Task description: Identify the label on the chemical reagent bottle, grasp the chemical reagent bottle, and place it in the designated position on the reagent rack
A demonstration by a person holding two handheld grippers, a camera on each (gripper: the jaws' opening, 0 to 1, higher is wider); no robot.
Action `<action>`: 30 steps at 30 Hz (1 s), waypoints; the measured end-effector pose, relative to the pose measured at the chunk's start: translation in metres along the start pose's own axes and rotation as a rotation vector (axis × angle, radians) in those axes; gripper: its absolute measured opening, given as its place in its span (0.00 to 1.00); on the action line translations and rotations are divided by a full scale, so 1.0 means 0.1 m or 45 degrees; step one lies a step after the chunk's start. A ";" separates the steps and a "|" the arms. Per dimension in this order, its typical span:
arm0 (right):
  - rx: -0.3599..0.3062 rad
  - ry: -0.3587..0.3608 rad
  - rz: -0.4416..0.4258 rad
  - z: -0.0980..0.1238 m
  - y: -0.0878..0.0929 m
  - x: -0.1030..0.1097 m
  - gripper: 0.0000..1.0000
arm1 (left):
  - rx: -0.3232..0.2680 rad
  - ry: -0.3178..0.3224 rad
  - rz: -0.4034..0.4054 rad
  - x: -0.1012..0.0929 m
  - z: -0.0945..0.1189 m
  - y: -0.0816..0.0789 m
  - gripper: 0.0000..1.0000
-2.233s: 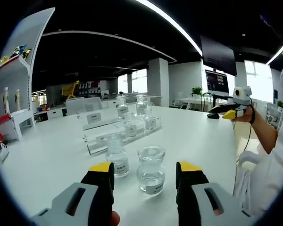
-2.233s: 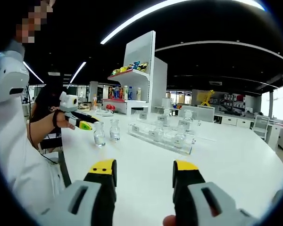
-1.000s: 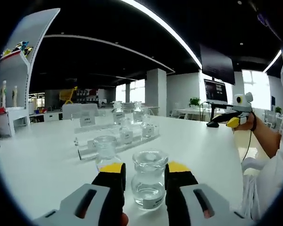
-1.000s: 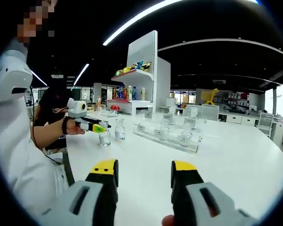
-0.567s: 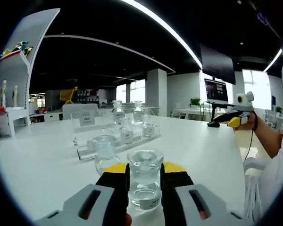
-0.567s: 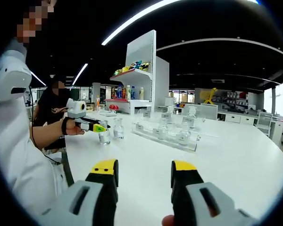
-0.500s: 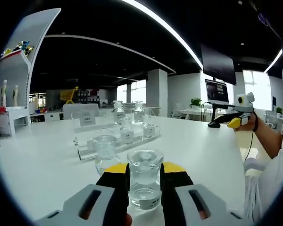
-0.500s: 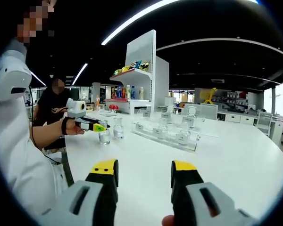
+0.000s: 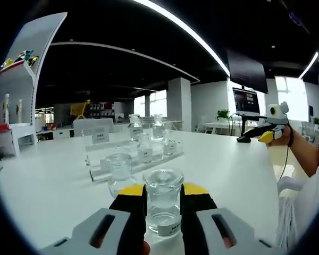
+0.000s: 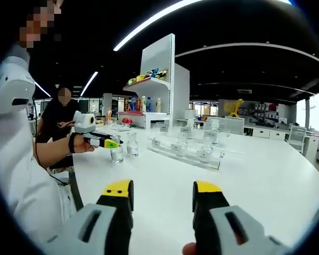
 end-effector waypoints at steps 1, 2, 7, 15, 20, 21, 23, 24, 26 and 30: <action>-0.001 0.001 0.000 0.00 0.00 0.00 0.43 | -0.002 -0.004 0.003 0.00 0.00 0.00 0.24; -0.001 0.000 0.001 0.00 0.00 0.00 0.43 | -0.002 -0.005 0.004 0.00 0.01 0.00 0.24; 0.005 0.000 0.004 0.00 0.01 0.01 0.43 | -0.022 0.014 0.043 -0.04 0.03 -0.01 0.24; 0.009 0.000 0.005 -0.01 0.01 0.00 0.43 | -0.024 -0.017 0.018 -0.06 0.07 -0.04 0.24; 0.014 0.002 0.008 -0.02 0.02 0.00 0.42 | -0.016 -0.015 0.014 -0.06 0.09 -0.08 0.24; 0.015 0.000 0.006 -0.02 0.02 0.00 0.42 | -0.006 0.000 0.005 -0.06 0.09 -0.07 0.24; 0.022 0.001 0.004 -0.03 0.03 0.00 0.42 | -0.002 0.009 0.002 -0.07 0.09 -0.07 0.24; 0.031 0.005 0.008 -0.04 0.03 0.00 0.42 | 0.005 0.010 -0.003 -0.06 0.10 -0.06 0.24; 0.031 0.006 0.014 -0.04 0.03 0.00 0.42 | 0.007 0.006 -0.001 -0.05 0.10 -0.06 0.24; 0.020 0.003 0.011 -0.03 0.01 0.01 0.42 | 0.006 0.002 -0.002 -0.03 0.12 -0.10 0.24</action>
Point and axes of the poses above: the point that each gripper's makers call its tool centre point, and the gripper's own axes: z roughly backward along the fingers, x roughly to its left, y roughly out of its underside, the point moved 6 cm from there along z, roughly backward along the fingers, and after that the axes turned 10 degrees about y, right-handed, at the moved point
